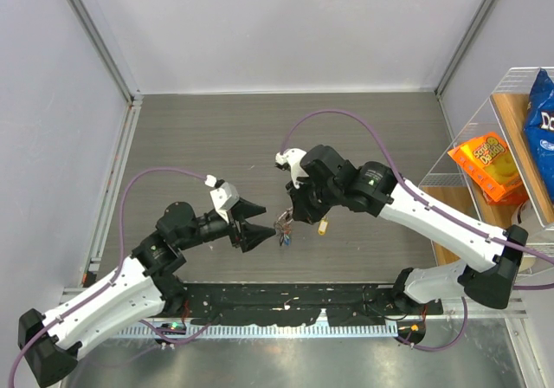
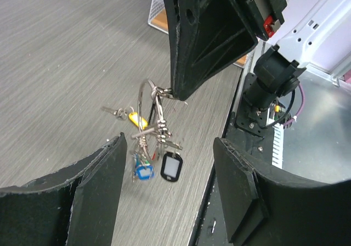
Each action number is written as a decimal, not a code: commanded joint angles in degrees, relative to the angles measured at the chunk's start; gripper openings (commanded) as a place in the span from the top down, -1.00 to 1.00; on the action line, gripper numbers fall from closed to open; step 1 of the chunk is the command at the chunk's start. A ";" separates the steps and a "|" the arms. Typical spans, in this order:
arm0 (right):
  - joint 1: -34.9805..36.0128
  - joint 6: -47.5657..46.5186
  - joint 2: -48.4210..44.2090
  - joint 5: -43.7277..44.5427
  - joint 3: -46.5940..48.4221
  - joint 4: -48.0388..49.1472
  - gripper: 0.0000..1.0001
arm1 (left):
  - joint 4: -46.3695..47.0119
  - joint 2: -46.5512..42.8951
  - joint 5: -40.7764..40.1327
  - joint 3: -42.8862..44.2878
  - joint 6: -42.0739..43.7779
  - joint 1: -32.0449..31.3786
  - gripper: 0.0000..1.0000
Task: Put the keys on the keyring
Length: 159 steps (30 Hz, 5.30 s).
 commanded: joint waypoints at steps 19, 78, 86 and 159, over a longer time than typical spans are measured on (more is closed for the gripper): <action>0.08 2.31 -3.15 -4.63 8.70 -2.72 0.88 | 9.26 8.53 4.22 5.22 2.63 -4.47 -0.40; 1.23 -1.39 -9.48 -6.57 -0.80 8.53 0.29 | 3.54 9.58 7.03 9.18 -0.53 -4.47 1.00; 1.40 -8.23 -11.14 -1.04 3.07 3.88 -0.23 | 0.57 9.93 15.90 11.63 0.25 -4.47 1.00; 18.45 -24.24 -7.02 -21.24 11.69 2.29 0.14 | 4.51 9.14 44.21 15.24 -7.74 -6.14 1.00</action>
